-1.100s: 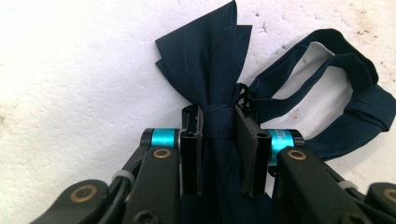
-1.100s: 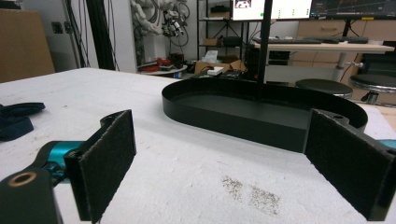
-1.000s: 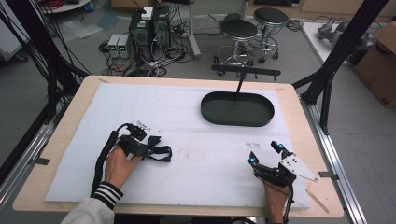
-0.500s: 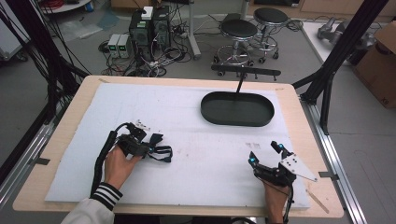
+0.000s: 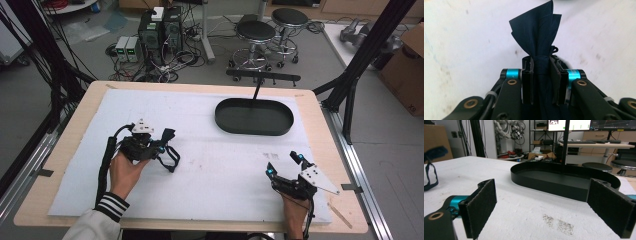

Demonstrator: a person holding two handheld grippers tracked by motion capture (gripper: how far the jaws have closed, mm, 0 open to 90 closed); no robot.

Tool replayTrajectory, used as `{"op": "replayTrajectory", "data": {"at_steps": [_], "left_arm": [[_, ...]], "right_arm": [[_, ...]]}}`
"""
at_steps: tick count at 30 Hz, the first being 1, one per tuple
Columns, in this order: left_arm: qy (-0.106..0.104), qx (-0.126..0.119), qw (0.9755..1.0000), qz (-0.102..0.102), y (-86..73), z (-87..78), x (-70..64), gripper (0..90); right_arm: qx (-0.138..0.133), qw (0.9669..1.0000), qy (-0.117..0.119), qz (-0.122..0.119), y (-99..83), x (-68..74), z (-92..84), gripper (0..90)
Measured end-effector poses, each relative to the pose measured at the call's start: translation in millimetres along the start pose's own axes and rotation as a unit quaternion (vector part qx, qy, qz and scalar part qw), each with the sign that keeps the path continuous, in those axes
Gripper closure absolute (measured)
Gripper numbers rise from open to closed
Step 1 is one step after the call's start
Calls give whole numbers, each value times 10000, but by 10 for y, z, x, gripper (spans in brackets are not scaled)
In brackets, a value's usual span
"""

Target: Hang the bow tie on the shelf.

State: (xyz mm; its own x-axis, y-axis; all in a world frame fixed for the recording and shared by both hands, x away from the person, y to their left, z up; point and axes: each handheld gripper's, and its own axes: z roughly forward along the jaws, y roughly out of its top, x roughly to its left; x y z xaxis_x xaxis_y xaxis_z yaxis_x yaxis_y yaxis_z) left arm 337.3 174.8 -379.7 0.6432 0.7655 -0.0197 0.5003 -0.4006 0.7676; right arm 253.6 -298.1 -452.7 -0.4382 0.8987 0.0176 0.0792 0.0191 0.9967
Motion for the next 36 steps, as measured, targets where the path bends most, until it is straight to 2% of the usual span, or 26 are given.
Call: {"op": "replayTrajectory", "data": {"at_steps": [2,5,12,16,17,18,19,20,25,27,28,29,30,32,36], "left_arm": [[96,-223,9996,116,29,-31,-6,742],[44,-627,9979,154,79,-78,-15,742],[-40,-1098,9937,218,255,-131,-57,742],[-120,-1483,9886,234,333,-162,-69,742],[-120,-1483,9886,234,333,-162,-69,742],[-148,-1631,9862,257,362,-178,-66,742],[-148,-1631,9862,257,362,-178,-66,742],[-200,-1838,9825,227,384,-194,-55,742],[-331,-1982,9795,161,496,-202,-35,742],[-397,-2073,9773,202,585,-206,-41,742],[-397,-2073,9773,202,585,-206,-41,743],[-424,-2119,9759,297,673,-207,-57,742],[-424,-2119,9759,297,673,-207,-57,742],[-473,-2171,9741,421,792,-201,-80,742],[-499,-2194,9725,596,965,-161,-123,743]], "right_arm": [[-3,10000,-2,1,0,1,0,85],[-3,10000,-2,4,0,0,0,85],[6,10000,5,21,-1,1,-3,84],[0,10000,6,2,0,-5,1,85],[14,10000,12,23,0,-2,0,85],[11,10000,14,34,0,-2,0,85],[-3,10000,10,21,0,-5,2,85],[5,10000,14,26,0,-5,1,85],[-2,10000,13,27,0,-5,2,84],[7,10000,16,35,0,-4,1,84],[-4,10000,14,32,0,-5,2,85],[-8,10000,14,33,0,-6,2,84],[-7,10000,16,30,0,-7,2,84],[-5,10000,18,38,0,-7,1,85],[-15,10000,18,37,0,-9,1,85]]}}
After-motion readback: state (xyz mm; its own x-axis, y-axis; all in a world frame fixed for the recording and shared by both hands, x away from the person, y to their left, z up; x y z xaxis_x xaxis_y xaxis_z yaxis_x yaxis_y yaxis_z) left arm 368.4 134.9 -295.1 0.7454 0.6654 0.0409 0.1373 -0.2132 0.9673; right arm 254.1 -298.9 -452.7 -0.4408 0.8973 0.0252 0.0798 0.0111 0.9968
